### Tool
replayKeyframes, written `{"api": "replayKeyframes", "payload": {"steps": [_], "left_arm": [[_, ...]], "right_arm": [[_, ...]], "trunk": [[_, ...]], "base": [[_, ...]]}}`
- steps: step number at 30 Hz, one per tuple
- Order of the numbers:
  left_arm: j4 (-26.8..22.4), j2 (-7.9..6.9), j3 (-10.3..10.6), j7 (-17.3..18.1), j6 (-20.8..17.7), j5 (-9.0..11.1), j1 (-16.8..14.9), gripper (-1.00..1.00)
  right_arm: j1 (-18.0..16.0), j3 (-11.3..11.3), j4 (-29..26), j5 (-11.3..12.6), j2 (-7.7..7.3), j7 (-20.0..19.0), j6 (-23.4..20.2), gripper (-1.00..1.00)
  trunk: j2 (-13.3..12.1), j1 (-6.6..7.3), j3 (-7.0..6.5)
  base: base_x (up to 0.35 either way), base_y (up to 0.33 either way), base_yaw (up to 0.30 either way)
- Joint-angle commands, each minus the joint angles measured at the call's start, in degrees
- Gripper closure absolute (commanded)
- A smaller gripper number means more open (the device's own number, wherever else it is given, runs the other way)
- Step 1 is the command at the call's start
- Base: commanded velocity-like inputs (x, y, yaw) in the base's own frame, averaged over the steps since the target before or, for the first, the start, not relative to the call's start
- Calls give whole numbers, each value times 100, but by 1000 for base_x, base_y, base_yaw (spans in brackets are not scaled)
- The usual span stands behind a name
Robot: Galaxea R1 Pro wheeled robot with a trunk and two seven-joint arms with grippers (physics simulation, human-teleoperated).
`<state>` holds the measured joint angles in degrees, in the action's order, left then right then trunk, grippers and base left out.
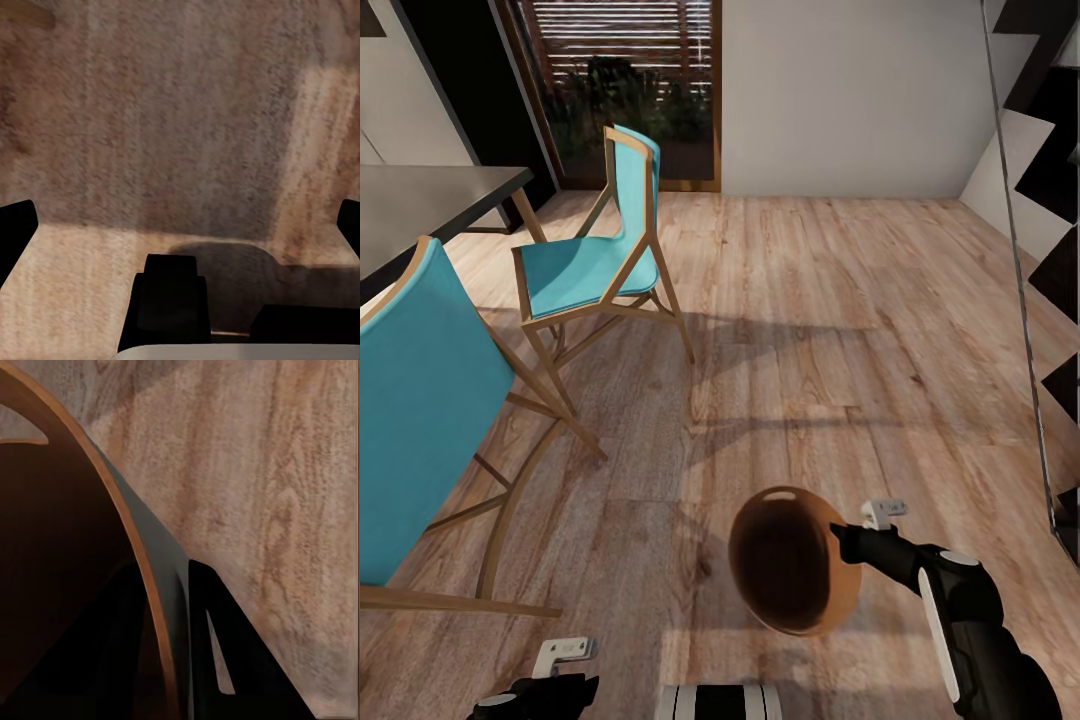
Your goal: Put the three can of soda from the living room inside the tash can in the kitchen.
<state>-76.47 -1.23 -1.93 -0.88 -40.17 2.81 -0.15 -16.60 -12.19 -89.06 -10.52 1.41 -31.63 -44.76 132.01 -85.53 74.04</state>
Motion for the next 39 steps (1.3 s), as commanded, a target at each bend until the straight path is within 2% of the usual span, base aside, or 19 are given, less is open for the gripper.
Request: {"api": "replayKeyframes", "payload": {"steps": [1,12,16,22,27,39], "left_arm": [[0,0,0,0,0,0,0,-100],[0,9,-10,-8,1,0,-2,-100],[0,12,-4,-8,1,-5,-2,-100],[0,9,-1,-10,1,0,-1,-100],[0,9,0,-8,1,0,-2,-100],[-8,0,-12,0,1,0,-2,-100]], "right_arm": [[-1,-5,9,74,0,-6,-30,100],[42,-15,107,62,0,2,-41,100],[43,-125,390,59,-1,29,-34,100],[43,-177,438,28,0,60,-41,100],[43,-179,379,-222,8,62,-284,100],[43,-179,355,-249,9,61,-419,100]], "trunk": [[0,0,0],[0,0,0],[0,0,-1],[0,0,-8],[0,0,-47],[0,0,-160]], "base": [[0,0,0],[0,0,0],[0,0,0],[0,0,-12],[0,0,-1],[0,0,0]]}}
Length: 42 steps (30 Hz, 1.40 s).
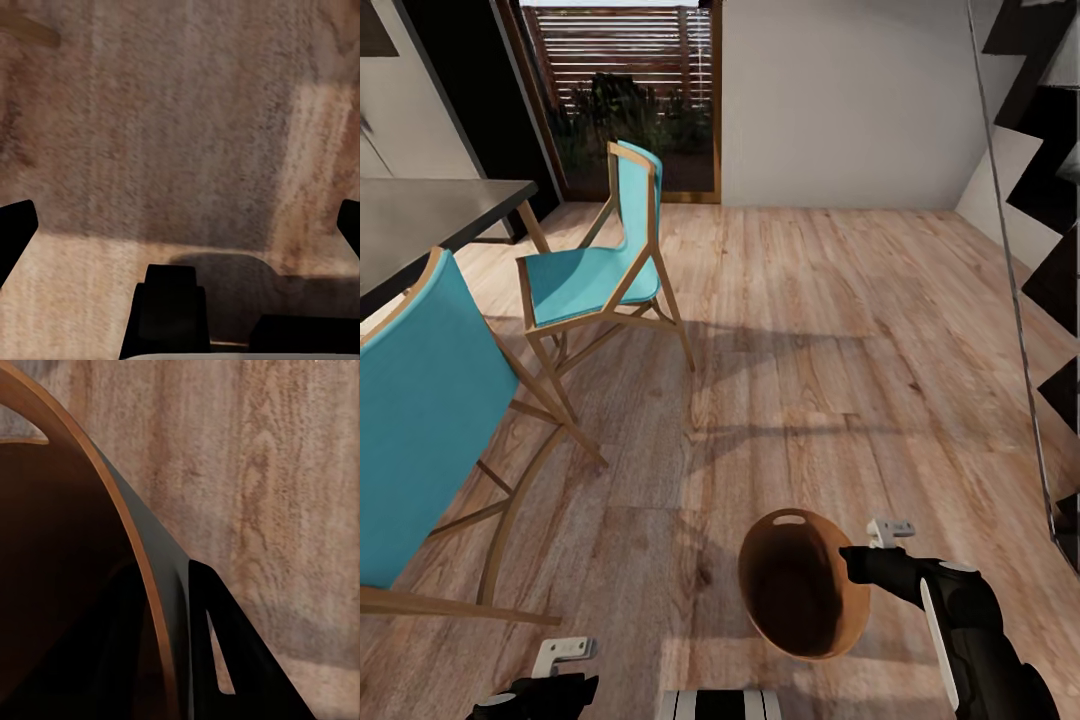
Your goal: Put the three can of soda from the living room inside the tash can in the kitchen.
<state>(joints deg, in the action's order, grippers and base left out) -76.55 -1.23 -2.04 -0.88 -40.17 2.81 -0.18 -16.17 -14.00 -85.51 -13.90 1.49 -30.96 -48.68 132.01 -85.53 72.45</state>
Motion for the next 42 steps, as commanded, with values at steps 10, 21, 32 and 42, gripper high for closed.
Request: {"api": "replayKeyframes", "payload": {"steps": [10,21,32,42], "left_arm": [[0,0,11,-2,-9,0,1,-100],[6,0,10,0,-15,0,0,-100],[-137,2,2,19,-64,-28,0,-100],[-337,21,21,11,-155,-37,0,-100]], "right_arm": [[0,3,-60,78,0,-6,-270,100],[0,3,-64,74,0,-6,-284,100],[0,-4,-62,72,-8,2,-287,100],[0,-80,-62,0,-75,-5,-294,100]], "trunk": [[0,0,-95],[0,0,-198],[0,0,-302],[0,0,-396]], "base": [[0,0,-43],[0,0,-61],[0,0,-57],[0,0,-57]]}}
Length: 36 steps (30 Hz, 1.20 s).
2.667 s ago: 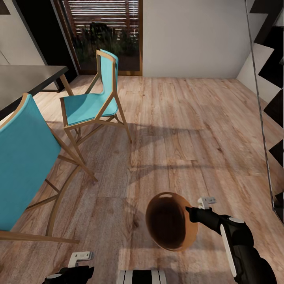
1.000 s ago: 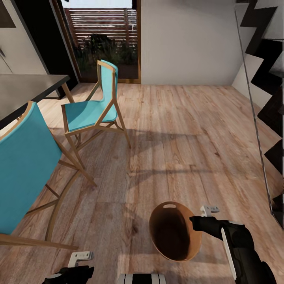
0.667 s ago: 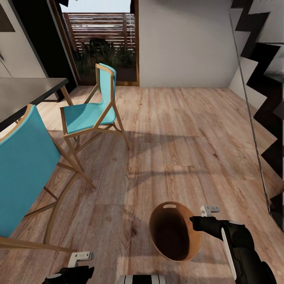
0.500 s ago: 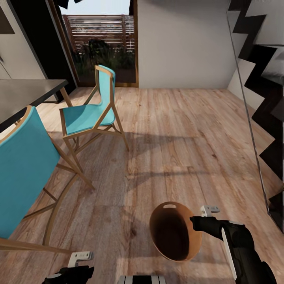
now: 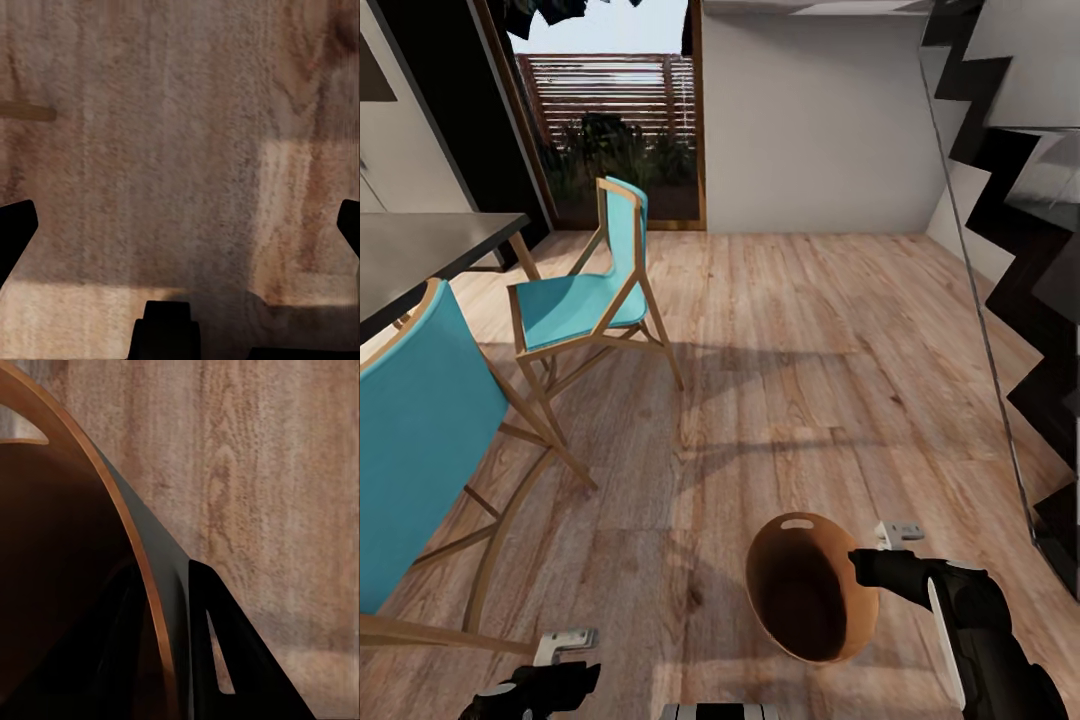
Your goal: Put the three can of soda from the living room inside the tash can in the kitchen.
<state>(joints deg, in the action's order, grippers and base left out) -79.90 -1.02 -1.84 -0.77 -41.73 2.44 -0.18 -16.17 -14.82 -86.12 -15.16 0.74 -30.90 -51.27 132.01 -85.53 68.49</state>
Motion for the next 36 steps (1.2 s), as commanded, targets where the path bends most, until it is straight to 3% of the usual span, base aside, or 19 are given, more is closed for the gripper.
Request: {"api": "replayKeyframes", "payload": {"steps": [1,7,8,10,14,18,23,36], "left_arm": [[-110,-4,11,2,6,-3,0,-100],[-565,-37,65,18,4,-23,0,-100],[-716,-31,464,23,-4,-31,-6,-100],[-739,-23,758,20,4,-33,-40,-100],[-750,27,1168,11,90,-36,-204,-100],[-760,43,1370,-26,59,-94,-238,-100],[-718,62,1486,-24,-138,-418,-246,-100],[-659,84,1493,27,-104,-430,-247,-100]], "right_arm": [[0,-6,-4,116,-2,-11,-39,100],[0,-35,-67,102,-2,-20,-396,100],[0,-46,-95,103,-5,-22,-607,100],[0,-71,-96,109,-16,-21,-637,100],[0,-226,-107,111,-55,-21,-626,100],[0,-267,-113,110,-65,-20,-611,100],[0,-292,-179,109,-73,-29,-650,100],[0,-302,-194,109,-72,-29,-654,100]], "trunk": [[0,0,-10],[0,0,-67],[0,0,-76],[0,0,-95],[0,0,-132],[0,0,-170],[0,0,-217],[0,0,-340]], "base": [[0,0,-60],[0,0,-61],[0,0,-66],[0,0,-66],[0,0,-67],[0,0,-67],[0,0,-67],[0,0,-69]]}}
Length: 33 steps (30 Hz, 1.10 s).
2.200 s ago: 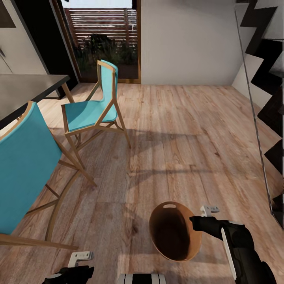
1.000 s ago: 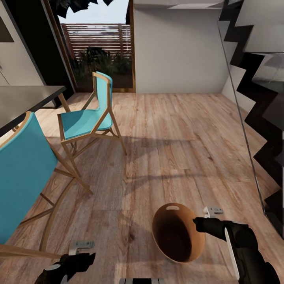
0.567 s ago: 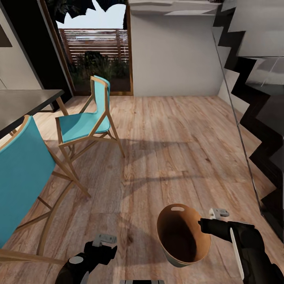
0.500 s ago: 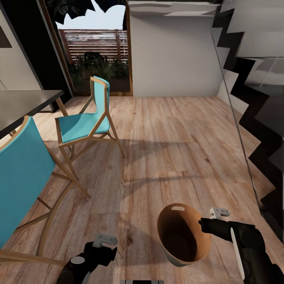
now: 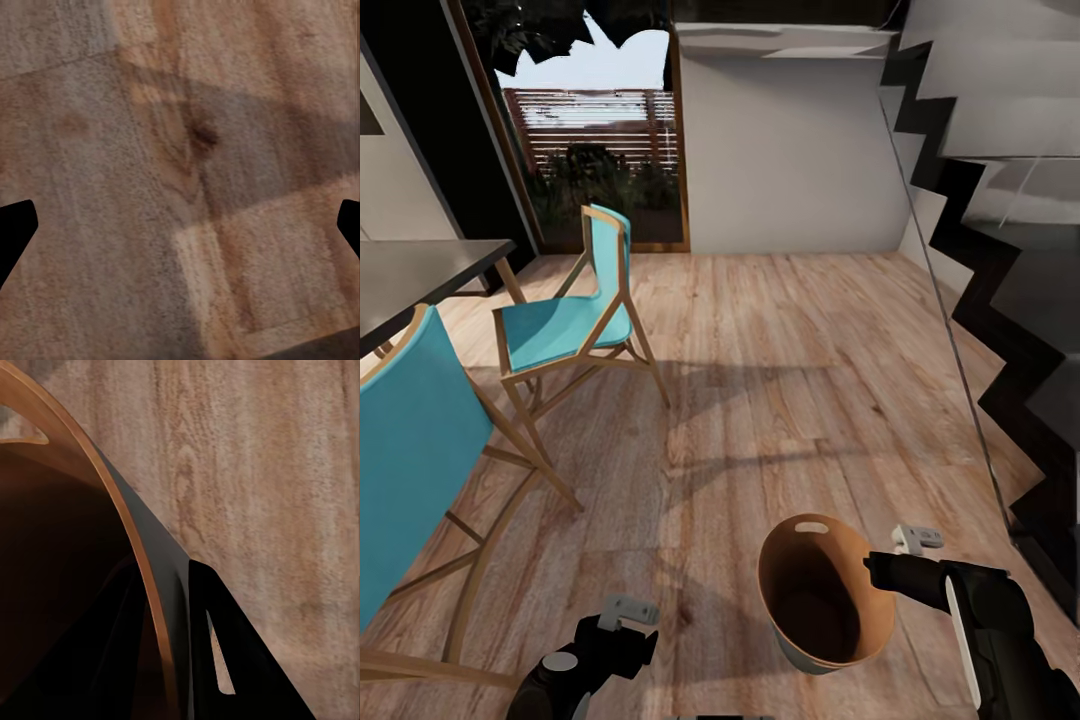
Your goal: Put the three can of soda from the living room inside the tash can in the kitchen.
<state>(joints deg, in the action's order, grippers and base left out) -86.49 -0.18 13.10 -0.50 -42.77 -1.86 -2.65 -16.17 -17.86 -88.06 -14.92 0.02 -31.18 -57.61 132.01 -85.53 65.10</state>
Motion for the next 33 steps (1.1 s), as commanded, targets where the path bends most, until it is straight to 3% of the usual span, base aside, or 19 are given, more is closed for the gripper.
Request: {"api": "replayKeyframes", "payload": {"steps": [1,8,21,26,33], "left_arm": [[0,0,0,1,2,1,0,-100],[1,0,0,-2,-3,1,1,-100],[0,11,0,1,-4,1,0,-100],[0,151,0,6,4,2,-1,-100],[-8,176,7,-2,-16,-7,0,-100]], "right_arm": [[-1,-1,-2,86,-1,-2,-21,100],[-1,0,-1,89,0,-10,33,100],[-1,16,-61,86,2,-3,-13,100],[-1,18,-62,86,1,-3,-14,100],[-1,-45,-62,85,-22,1,-18,100]], "trunk": [[0,0,-10],[0,0,-43],[0,0,-130],[0,0,-164],[0,0,-212]], "base": [[0,0,-80],[0,0,-71],[0,0,-211],[0,0,-219],[0,0,-219]]}}
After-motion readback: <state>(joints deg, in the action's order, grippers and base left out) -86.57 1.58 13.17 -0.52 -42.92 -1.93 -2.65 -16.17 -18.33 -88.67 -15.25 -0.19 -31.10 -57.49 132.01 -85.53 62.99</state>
